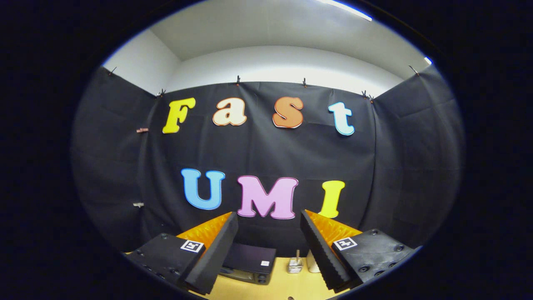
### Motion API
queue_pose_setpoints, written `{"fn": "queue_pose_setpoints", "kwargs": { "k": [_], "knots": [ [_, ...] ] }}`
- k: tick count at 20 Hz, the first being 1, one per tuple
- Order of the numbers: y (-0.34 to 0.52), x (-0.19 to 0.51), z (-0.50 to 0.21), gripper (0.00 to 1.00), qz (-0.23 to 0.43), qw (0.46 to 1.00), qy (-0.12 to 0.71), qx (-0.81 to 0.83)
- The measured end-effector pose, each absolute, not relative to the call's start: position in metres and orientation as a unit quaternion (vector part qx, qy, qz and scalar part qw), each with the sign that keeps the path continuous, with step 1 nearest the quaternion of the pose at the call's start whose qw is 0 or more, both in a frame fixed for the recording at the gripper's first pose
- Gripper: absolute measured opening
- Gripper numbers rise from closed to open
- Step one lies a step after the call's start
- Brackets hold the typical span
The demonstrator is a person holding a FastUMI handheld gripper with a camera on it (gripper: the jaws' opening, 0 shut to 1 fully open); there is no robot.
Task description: Open the toaster oven, put the food inside, and close the toaster oven door.
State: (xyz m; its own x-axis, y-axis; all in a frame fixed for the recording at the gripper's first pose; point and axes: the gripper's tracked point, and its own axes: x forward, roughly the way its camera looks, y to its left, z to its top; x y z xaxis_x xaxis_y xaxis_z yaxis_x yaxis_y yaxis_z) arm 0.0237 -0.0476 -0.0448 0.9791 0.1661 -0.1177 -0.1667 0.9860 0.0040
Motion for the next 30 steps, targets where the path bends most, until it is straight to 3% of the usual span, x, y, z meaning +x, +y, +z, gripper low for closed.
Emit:
{"fn": "queue_pose_setpoints", "kwargs": {
  "k": [13,30],
  "knots": [
    [-0.078,0.022,-0.013,0.97,0.03,0.999,0.018,0.003],
    [-0.062,0.026,-0.023,0.97,0.045,0.998,0.037,-0.007]
  ]
}}
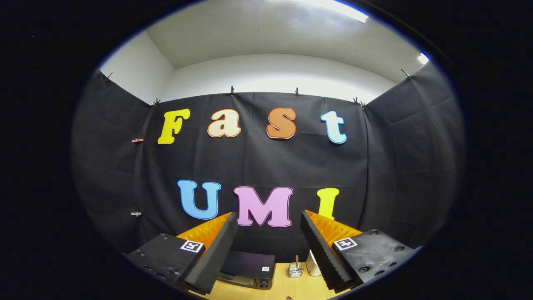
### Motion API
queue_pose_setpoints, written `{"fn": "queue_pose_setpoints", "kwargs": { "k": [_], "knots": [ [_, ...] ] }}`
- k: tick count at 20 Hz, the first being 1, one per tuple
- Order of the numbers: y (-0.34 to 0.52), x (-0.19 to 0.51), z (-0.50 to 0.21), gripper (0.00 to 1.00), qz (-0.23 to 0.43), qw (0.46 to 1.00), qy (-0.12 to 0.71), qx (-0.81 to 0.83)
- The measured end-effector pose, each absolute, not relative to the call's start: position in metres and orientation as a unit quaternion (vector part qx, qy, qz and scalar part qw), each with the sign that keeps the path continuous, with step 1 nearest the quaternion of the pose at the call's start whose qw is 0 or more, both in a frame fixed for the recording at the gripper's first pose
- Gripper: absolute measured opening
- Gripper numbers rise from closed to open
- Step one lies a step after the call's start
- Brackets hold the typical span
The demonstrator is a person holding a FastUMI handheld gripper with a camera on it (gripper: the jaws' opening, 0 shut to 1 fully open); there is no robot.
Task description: Open the toaster oven, put the food inside, and close the toaster oven door.
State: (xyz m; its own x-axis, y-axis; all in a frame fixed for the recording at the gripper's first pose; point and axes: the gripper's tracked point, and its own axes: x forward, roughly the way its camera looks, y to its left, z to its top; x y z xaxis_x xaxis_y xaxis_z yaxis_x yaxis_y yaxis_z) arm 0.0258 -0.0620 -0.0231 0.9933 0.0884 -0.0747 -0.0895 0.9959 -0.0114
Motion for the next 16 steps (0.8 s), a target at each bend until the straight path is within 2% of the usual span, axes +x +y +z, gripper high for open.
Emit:
{"fn": "queue_pose_setpoints", "kwargs": {
  "k": [16],
  "knots": [
    [-0.0563,0.022,-0.0196,0.97,0.047,0.998,0.033,-0.009]
  ]
}}
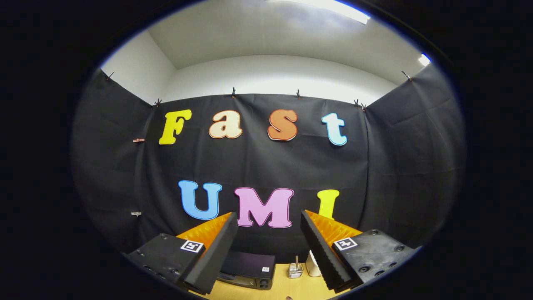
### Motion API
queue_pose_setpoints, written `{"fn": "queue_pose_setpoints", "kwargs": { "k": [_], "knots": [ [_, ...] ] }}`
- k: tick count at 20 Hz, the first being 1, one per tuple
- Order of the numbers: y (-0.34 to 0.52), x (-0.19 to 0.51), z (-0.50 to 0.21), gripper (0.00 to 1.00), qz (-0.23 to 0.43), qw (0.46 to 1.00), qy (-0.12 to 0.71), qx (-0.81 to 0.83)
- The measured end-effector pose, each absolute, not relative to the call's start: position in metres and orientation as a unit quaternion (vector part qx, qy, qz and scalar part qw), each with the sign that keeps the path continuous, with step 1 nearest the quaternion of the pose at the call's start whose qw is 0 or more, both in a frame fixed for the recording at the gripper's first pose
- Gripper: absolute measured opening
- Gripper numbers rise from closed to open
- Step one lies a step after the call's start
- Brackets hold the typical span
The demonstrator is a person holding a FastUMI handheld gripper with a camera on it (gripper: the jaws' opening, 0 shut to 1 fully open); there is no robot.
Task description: Open the toaster oven, put the food inside, and close the toaster oven door.
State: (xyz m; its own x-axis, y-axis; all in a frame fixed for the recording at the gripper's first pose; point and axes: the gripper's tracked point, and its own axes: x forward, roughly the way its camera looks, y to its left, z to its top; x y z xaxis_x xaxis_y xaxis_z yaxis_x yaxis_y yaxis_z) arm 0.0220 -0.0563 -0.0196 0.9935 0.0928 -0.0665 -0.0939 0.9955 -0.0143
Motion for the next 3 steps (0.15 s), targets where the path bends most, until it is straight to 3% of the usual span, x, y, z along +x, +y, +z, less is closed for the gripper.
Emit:
{"fn": "queue_pose_setpoints", "kwargs": {
  "k": [3],
  "knots": [
    [-0.0537,0.0232,-0.021,0.97,0.049,0.998,0.035,-0.009]
  ]
}}
